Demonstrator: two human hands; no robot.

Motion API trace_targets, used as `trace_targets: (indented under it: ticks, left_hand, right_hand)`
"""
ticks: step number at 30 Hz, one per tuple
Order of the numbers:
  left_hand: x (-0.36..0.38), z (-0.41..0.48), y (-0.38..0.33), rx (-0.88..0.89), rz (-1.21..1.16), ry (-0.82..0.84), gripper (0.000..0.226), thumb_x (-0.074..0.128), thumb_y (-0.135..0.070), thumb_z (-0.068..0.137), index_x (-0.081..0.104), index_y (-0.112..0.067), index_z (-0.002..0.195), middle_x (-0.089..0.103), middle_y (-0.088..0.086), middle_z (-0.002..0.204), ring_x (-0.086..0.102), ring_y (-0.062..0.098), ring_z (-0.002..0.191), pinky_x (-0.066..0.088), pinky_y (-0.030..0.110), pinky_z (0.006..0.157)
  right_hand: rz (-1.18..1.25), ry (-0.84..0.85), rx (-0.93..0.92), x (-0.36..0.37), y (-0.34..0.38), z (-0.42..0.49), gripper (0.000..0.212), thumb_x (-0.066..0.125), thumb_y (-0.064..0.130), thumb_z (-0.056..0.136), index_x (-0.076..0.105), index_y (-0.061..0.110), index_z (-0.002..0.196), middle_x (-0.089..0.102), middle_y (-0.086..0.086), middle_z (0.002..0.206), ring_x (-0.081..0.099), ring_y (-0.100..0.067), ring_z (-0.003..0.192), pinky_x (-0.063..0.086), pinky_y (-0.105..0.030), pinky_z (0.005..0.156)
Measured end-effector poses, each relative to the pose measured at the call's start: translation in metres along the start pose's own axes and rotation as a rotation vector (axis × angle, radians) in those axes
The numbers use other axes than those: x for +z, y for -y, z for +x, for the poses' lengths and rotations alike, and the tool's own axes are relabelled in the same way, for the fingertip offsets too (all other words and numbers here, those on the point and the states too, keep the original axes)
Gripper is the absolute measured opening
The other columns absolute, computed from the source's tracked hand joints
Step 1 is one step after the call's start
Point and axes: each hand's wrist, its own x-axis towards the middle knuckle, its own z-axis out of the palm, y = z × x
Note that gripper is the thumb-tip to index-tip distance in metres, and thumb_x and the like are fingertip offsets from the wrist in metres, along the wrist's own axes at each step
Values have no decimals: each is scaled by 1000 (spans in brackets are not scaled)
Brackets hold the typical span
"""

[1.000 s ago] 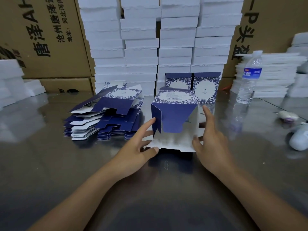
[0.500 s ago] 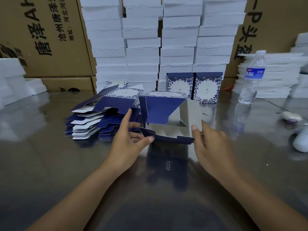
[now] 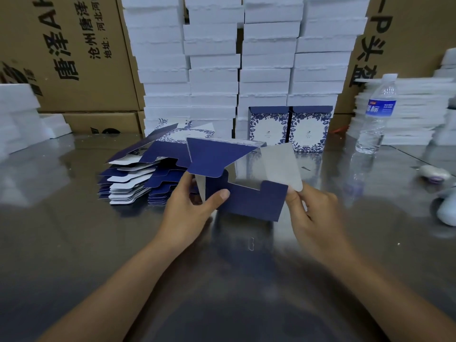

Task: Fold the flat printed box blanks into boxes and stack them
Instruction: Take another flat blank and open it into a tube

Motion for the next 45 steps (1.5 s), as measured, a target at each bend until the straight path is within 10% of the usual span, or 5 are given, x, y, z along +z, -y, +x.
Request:
trace_targets:
  ticks: [13,20,27,34,45]
  left_hand:
    - [8,-3,-4,-96,-43,-112,18,54,-15,95,64,-29,89,71,-1,94,69,21,92,56,36,82]
    - [10,-4,-10,-112,-192,-93,24,54,-9,95,65,-24,80,72,2,86,69,17,86,55,19,66]
    - [15,-10,-12,-28,-43,-83,25,57,-7,92,60,-30,82,66,-14,78,64,-4,68,54,17,62]
    - [23,-12,-12,-76,-62,-106,21,58,-18,93,52,-19,113,62,-7,105,61,0,85,47,9,74]
    - [31,-21,-27,-467,-629,215,53,43,-28,99,43,-17,48,31,-1,41,38,13,39,40,21,43]
  right_hand:
    - [24,167,127,4,7,-5,46,53,39,88,35,33,129,51,24,114,56,-3,104,50,-36,86]
    - [-63,211,570,6,9,-1,55,37,66,79,54,13,76,60,4,64,60,-19,69,47,-36,67]
    - [541,197,937,9,12,3,43,50,36,96,53,14,59,54,3,40,43,-4,33,38,-14,40]
    - [682,67,889,10,18,3,41,49,28,97,51,13,58,59,0,44,45,-5,37,42,-21,55]
    - [814,141,884,7,35,3,58,49,33,95,52,20,38,53,-1,42,47,-10,39,42,-18,47]
